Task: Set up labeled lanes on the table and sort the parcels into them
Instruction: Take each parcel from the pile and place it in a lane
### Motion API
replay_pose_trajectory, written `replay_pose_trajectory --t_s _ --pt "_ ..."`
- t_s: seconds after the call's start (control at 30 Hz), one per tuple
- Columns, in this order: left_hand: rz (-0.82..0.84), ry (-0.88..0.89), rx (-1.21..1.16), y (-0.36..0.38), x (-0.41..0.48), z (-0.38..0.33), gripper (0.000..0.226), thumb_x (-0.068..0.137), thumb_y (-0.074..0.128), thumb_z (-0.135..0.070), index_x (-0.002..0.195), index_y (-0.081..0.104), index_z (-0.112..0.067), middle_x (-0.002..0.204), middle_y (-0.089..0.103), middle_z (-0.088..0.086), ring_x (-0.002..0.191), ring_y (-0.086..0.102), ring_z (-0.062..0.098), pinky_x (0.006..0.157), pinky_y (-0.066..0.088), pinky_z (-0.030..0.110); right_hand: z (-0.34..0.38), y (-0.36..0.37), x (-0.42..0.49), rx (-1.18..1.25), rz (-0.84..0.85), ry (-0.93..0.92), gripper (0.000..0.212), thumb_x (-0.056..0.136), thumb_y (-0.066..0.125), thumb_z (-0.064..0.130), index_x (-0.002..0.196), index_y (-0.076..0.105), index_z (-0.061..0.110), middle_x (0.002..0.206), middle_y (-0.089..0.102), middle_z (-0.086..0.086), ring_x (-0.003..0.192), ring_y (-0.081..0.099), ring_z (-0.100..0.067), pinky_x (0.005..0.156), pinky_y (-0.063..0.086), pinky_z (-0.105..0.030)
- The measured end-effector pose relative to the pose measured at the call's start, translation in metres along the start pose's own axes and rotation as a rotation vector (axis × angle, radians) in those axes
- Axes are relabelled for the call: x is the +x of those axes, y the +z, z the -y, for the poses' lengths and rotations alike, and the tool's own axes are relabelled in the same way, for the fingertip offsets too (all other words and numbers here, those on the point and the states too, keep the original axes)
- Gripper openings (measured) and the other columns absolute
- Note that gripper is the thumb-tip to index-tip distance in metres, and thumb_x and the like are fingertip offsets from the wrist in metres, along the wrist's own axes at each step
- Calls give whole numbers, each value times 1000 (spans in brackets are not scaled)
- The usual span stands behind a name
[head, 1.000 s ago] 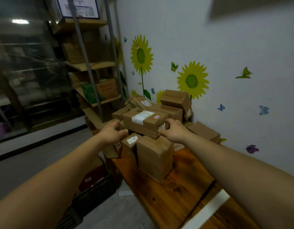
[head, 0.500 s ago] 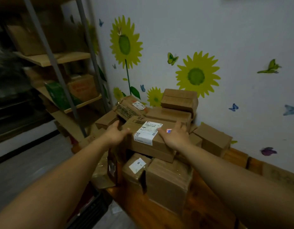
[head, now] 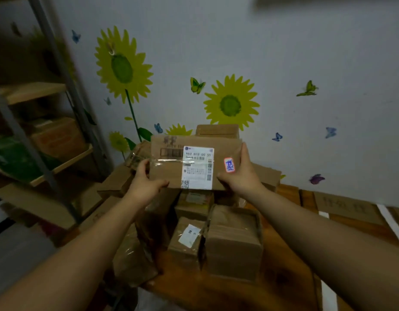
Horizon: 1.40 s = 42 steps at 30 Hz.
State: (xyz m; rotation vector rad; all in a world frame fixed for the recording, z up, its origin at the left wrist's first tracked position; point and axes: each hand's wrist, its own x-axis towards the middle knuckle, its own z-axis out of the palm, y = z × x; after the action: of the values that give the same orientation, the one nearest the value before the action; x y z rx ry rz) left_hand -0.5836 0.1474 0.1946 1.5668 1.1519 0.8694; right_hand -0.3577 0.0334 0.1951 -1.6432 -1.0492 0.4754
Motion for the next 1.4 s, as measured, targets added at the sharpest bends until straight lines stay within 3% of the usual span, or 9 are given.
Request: replay_pose_trajectory --t_s 0.17,0.33,0.5,0.73,0.93,1.07,1.13,1.23,1.4 --pt "-17 319 -52 -12 -36 -23 81 78 72 -10 139 24 -33 118 43 -14 112 43 9 84 39 20 29 -13 -35 51 -186 -58 112 77 74 5 147 -3 46 104 45 33 81 53 25 59 44 -2" --pt "17 417 -91 5 -76 -48 76 80 69 -4 139 26 -27 113 41 -19 96 44 -9 67 37 0 51 -47 -83 3 -327 -54 111 75 77 11 146 0 48 114 48 25 97 57 3 86 47 -26" --pt "141 436 -79 54 -115 -75 77 80 69 -8 141 26 -25 132 46 0 113 47 14 96 44 36 55 -113 -137 -8 -444 -40 111 73 78 9 147 4 48 141 39 0 116 53 -17 97 49 -42" --pt "425 572 -16 211 -227 -126 77 81 67 -13 145 25 -22 137 45 10 121 46 18 105 38 39 20 -282 -268 9 -678 72 93 74 75 3 147 23 29 106 59 15 91 63 -4 75 55 -25" --pt "735 602 -33 369 -377 -156 74 82 66 -17 142 26 -33 133 48 5 115 51 21 96 47 47 -19 -444 -420 -84 -890 242 92 70 75 0 143 25 26 97 57 14 85 61 -6 60 50 -18" --pt "889 594 -70 447 -459 -164 68 83 67 -15 138 30 -30 130 50 0 100 50 9 73 48 21 -36 -520 -502 -180 -1009 343 97 69 75 8 146 21 28 117 57 -1 98 58 -16 70 50 -26" --pt "960 592 -68 481 -490 -168 69 83 67 -14 138 29 -28 128 52 0 95 49 6 64 42 12 -44 -551 -532 -210 -1030 364 100 70 77 9 148 17 29 111 55 9 100 56 -13 79 50 -29" --pt "1037 568 -58 531 -524 -177 72 83 67 -12 140 26 -25 131 50 5 94 50 8 58 44 10 -59 -591 -564 -195 -1051 368 102 72 77 5 148 15 29 97 46 24 85 52 2 65 41 -15" --pt "1119 543 -52 617 -557 -185 73 84 65 -8 141 23 -24 133 48 9 77 49 -2 46 43 4 -92 -652 -585 -262 -1131 461 107 71 80 13 149 10 35 139 31 -2 120 44 -22 93 41 -32"
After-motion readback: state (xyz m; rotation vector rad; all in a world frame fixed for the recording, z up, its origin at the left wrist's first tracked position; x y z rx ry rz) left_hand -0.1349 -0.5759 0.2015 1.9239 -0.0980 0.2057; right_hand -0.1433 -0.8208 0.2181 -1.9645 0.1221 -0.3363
